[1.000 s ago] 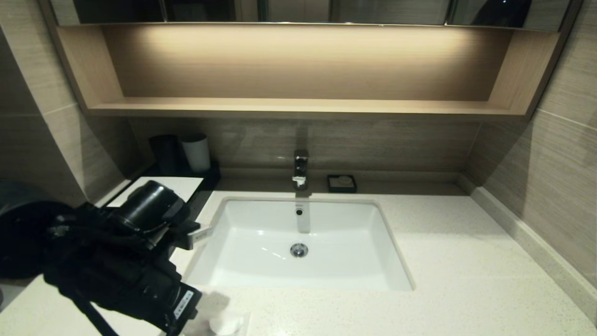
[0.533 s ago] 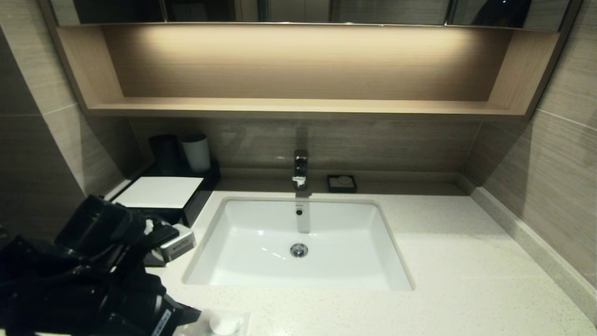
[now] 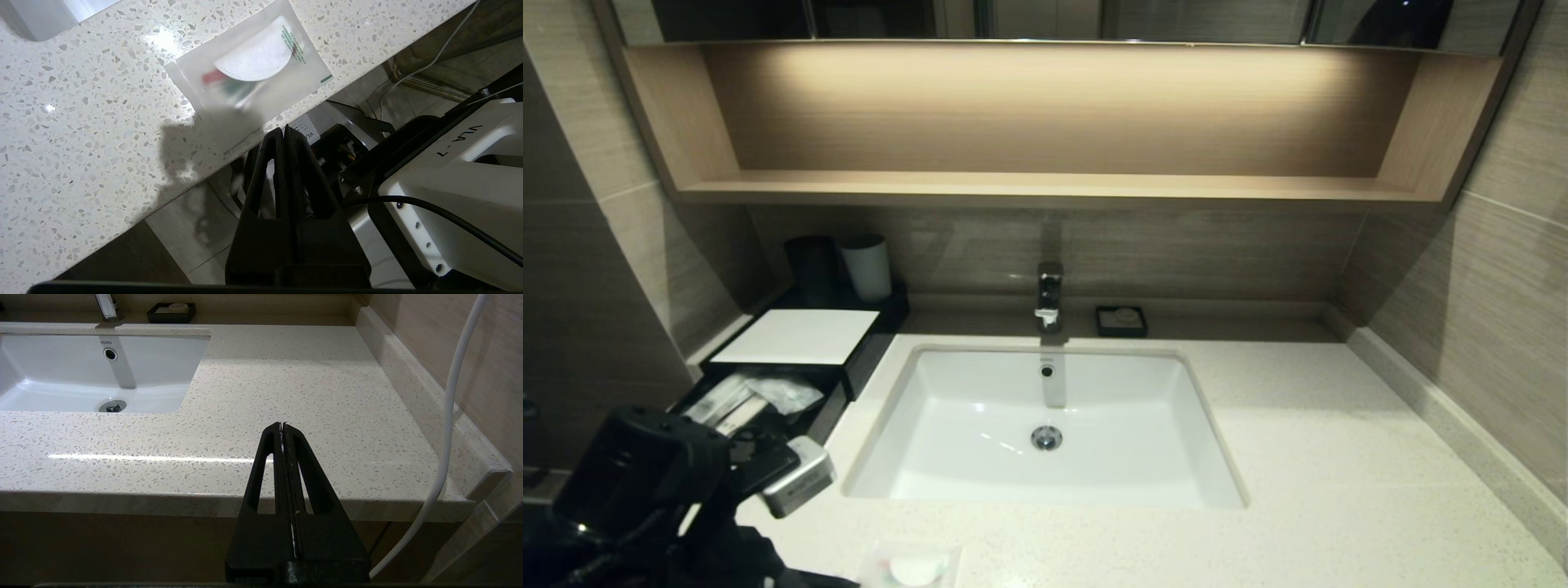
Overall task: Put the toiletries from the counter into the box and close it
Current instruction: Pick up the bathroom toiletry
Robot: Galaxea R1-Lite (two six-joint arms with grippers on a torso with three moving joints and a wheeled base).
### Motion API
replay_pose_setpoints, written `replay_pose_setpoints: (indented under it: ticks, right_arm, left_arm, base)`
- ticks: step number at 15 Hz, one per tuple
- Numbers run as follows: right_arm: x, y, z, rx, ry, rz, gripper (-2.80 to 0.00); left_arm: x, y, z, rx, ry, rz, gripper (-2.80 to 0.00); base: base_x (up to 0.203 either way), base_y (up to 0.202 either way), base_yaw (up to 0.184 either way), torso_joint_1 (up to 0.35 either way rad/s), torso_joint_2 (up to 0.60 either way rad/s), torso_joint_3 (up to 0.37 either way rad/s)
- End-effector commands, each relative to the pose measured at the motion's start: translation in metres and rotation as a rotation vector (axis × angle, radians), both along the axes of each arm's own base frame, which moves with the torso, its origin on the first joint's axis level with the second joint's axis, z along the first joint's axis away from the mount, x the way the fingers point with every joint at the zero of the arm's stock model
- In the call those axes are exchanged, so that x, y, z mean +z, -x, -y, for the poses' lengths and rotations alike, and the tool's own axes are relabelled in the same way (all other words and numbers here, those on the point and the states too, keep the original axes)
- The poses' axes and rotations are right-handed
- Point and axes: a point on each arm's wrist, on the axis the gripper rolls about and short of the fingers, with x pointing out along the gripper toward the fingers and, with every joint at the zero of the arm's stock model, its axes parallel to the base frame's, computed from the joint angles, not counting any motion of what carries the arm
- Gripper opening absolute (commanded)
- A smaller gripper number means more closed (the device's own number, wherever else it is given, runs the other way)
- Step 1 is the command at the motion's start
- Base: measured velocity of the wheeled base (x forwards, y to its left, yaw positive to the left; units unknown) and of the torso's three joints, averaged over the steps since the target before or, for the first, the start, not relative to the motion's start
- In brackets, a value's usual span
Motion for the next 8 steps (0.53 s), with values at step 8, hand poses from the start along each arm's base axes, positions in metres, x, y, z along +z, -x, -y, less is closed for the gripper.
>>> replay_pose_setpoints:
  ticks: [8]
  right_arm:
    - [0.000, 0.000, 0.000, 0.000, 0.000, -0.001, -2.80]
  left_arm:
    - [-0.024, 0.002, -0.002, 0.008, 0.037, 0.075, -2.80]
  base:
    - [0.000, 0.000, 0.000, 0.000, 0.00, 0.000]
